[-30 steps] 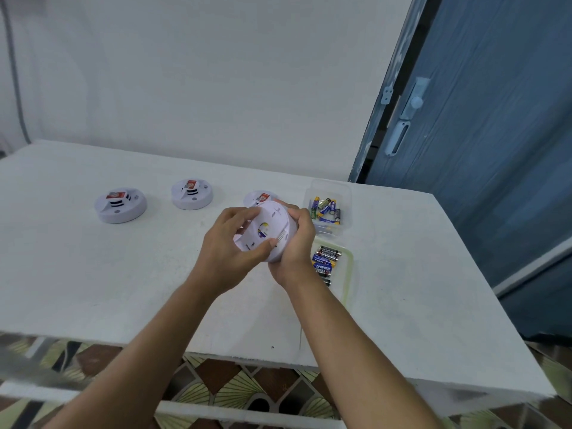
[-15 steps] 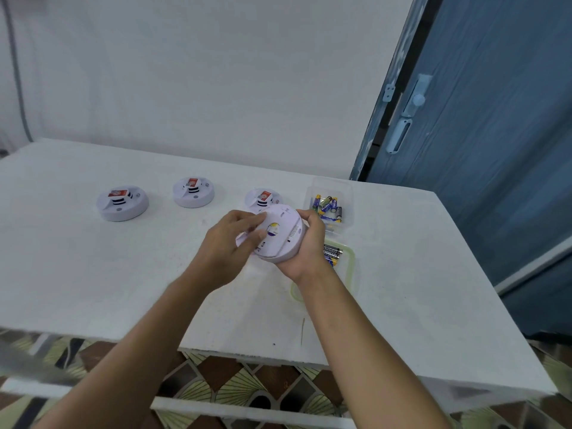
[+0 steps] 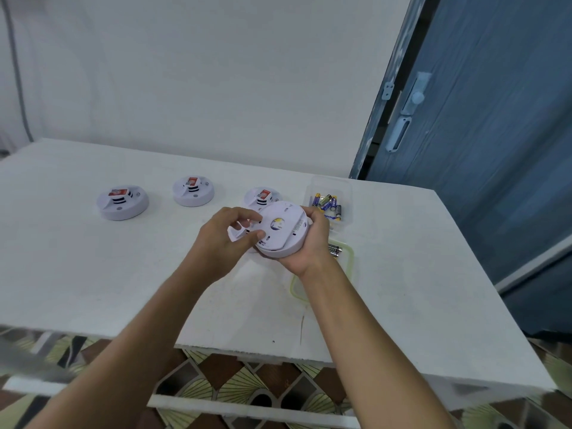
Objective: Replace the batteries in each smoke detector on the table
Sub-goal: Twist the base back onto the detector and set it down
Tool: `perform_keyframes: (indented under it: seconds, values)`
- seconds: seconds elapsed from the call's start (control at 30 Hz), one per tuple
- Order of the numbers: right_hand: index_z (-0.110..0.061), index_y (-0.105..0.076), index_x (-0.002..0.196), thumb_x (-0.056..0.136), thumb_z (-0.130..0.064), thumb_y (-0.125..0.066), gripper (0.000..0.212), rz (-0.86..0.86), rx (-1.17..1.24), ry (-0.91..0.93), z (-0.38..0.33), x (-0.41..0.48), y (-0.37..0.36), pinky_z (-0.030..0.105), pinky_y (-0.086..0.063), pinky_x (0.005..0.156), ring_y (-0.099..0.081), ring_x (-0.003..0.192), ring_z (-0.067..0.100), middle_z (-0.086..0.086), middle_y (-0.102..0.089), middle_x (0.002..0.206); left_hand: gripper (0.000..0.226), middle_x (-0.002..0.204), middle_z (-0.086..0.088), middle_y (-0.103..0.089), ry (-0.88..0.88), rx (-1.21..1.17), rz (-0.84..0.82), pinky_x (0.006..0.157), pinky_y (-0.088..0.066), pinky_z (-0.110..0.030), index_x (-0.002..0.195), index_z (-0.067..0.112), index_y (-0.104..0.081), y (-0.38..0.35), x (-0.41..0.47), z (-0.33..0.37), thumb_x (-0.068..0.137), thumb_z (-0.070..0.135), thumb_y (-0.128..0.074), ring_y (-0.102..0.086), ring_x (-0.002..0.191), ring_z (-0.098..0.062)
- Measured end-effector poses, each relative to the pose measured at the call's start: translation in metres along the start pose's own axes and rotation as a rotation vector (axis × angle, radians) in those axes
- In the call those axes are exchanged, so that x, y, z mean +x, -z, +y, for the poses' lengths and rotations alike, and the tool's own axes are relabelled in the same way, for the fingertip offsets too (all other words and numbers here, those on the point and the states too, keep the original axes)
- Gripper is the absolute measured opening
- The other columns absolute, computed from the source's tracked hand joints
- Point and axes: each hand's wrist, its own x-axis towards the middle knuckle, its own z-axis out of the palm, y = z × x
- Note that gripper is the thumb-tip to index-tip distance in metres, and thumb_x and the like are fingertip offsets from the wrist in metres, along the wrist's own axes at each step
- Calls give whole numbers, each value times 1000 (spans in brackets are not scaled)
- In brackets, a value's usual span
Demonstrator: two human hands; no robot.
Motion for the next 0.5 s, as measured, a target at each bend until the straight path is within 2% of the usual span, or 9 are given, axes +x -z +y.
perform_keyframes:
  seconds: [0.1,0.23,0.3,0.4,0.5]
  values:
    - [-12,-66,114,82,-40,-44,48,21,-86,46,3,4,2,41,-45,86,-58,98,35,19,-63,111,24,102,12,-63,42,14,-26,69,-34,-6,104,35,-66,-2,1,4,82,37,-73,-55,93,4]
    - [-10,-69,99,88,-40,-40,44,9,-274,132,7,7,3,35,-49,77,-64,90,31,15,-70,93,46,104,16,-65,125,-22,-12,73,-41,-13,113,31,-65,-4,5,10,73,51,-78,-59,94,1]
    - [-10,-70,95,89,-38,-41,41,18,-338,167,9,10,4,32,-50,72,-66,83,28,12,-71,87,51,101,15,-66,138,-6,-9,73,-45,-13,113,29,-65,-6,5,15,69,49,-81,-61,91,1]
    - [-10,-70,104,77,-43,-50,46,51,-358,218,12,10,2,32,-50,72,-65,88,29,13,-70,95,46,95,12,-68,197,-102,2,71,-50,-18,110,26,-67,-8,4,19,69,39,-83,-64,87,-2]
    - [-9,-67,105,69,-45,-58,51,112,-346,293,19,13,-2,36,-48,76,-62,92,30,13,-65,100,46,94,7,-71,278,-270,17,68,-52,-23,104,25,-69,-11,5,18,63,40,-86,-69,87,-10]
